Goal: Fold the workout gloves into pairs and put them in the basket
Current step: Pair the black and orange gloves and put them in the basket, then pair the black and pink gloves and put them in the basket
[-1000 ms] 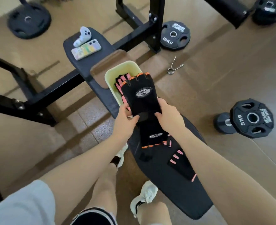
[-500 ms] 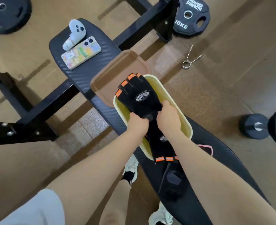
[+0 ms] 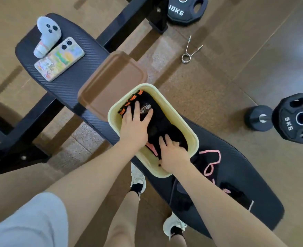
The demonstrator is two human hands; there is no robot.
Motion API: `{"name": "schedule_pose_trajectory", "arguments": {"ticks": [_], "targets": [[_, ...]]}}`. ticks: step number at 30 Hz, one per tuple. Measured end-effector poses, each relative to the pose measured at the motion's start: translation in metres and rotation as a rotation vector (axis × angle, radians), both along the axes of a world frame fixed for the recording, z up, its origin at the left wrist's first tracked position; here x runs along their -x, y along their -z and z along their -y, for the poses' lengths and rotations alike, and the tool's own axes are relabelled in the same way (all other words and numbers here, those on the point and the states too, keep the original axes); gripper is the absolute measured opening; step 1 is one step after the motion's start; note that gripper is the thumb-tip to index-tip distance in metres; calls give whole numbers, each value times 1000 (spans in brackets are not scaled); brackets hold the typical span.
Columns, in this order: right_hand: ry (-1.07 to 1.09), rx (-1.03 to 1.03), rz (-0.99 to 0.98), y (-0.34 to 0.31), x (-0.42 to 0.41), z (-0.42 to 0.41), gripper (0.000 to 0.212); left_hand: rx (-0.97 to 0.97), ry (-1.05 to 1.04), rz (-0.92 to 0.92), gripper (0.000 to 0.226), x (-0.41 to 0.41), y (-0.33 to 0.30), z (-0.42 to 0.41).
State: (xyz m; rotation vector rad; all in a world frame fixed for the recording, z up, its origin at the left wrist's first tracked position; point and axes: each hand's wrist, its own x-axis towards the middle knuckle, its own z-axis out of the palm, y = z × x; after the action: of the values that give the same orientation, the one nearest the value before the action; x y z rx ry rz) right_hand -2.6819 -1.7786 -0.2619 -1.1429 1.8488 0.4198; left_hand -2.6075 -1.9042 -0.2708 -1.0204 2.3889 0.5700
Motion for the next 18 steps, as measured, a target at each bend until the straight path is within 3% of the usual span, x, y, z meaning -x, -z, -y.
{"name": "schedule_pose_trajectory", "arguments": {"ticks": [3,6,9,13,16,18], "targets": [[-28,-60,-24,18,5,4,74,-106,29,144,73,4,18,2],[-59,-138,-57,30,6,9,78,-324,-86,246,78,13,28,8],[-35,-62,-38,22,7,11,72,-322,-62,241,72,17,18,10],[86,265,-98,-23,21,-2,52,-226,-22,61,54,14,-12,-2],[191,469,-73,-63,38,-35,35,-315,-59,-96,46,7,-39,-26],[442,519,-3,-77,43,-72,32,-335,-71,-186,45,5,-55,-48]]}}
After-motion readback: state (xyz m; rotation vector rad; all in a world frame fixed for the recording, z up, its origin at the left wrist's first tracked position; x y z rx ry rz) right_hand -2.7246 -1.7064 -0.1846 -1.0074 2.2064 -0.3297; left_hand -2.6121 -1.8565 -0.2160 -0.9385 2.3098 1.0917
